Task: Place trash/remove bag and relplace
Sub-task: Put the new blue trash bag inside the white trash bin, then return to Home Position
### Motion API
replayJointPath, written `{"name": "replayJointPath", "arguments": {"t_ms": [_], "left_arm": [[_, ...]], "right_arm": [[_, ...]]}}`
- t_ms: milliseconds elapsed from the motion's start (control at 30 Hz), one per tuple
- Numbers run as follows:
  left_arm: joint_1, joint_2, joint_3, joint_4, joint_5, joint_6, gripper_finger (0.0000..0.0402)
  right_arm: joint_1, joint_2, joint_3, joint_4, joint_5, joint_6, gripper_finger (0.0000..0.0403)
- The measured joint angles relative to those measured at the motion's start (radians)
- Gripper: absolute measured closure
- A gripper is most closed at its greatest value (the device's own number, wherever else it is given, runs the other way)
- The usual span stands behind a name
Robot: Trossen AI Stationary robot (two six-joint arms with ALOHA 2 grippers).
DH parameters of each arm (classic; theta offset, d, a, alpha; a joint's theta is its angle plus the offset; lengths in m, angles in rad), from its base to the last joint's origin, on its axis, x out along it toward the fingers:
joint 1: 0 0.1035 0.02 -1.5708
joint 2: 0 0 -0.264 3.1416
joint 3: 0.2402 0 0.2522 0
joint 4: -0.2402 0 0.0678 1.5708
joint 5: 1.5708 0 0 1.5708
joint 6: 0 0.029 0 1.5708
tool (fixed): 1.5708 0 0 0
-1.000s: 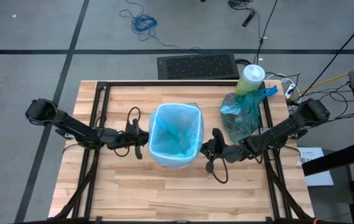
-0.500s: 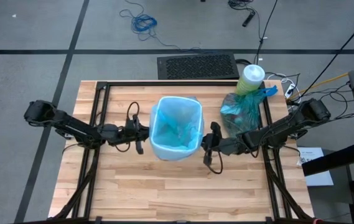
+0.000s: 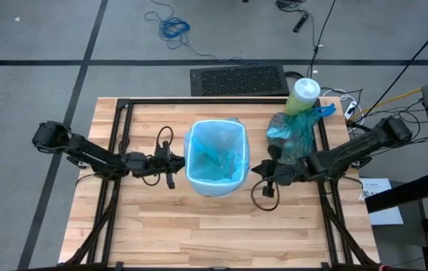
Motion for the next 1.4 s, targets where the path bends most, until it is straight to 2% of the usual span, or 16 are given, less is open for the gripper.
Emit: {"name": "replayJointPath", "arguments": {"t_ms": [200, 367, 600, 667, 733, 900, 1033, 1200, 1333, 1400], "left_arm": [[0.0, -0.068, 0.0, -0.029, 0.018, 0.063, 0.0402], [0.007, -0.225, 0.0, -0.2, 0.037, 0.134, 0.0402], [0.089, -0.475, 0.0, -0.511, 0.074, 0.192, 0.0402], [0.116, -0.534, 0.0, -0.582, 0.097, 0.191, 0.0402], [0.136, -0.569, 0.0, -0.616, 0.122, 0.193, 0.0402], [0.154, -0.63, -0.02, -0.655, 0.126, 0.218, 0.0402], [0.143, -0.742, -0.04, -0.807, 0.092, 0.211, 0.0402], [0.094, -0.952, -0.041, -1.0, -0.027, 0.191, 0.0402], [0.053, -1.121, -0.041, -1.123, -0.071, 0.187, 0.0402], [0.038, -1.19, -0.041, -1.179, -0.075, 0.183, 0.0402]], "right_arm": [[-0.001, -0.185, 0.0, -0.096, -0.001, -0.116, 0.0403], [-0.051, -0.377, 0.0, -0.095, -0.039, -0.257, 0.0403], [-0.202, -0.569, -0.002, -0.009, -0.25, -0.413, 0.0403], [-0.26, -0.592, -0.033, 0.076, -0.29, -0.468, 0.0403], [-0.33, -0.604, -0.088, 0.189, -0.373, -0.506, 0.0403], [-0.527, -0.607, -0.254, 0.391, -0.65, -0.437, 0.0403], [-0.62, -0.719, -0.354, 0.49, -0.762, -0.373, 0.0403], [-0.666, -0.972, -0.367, 0.32, -0.751, -0.373, 0.0403], [-0.67, -1.143, -0.368, 0.148, -0.649, -0.408, 0.0403], [-0.67, -1.171, -0.369, 0.109, -0.622, -0.414, 0.0403]]}}
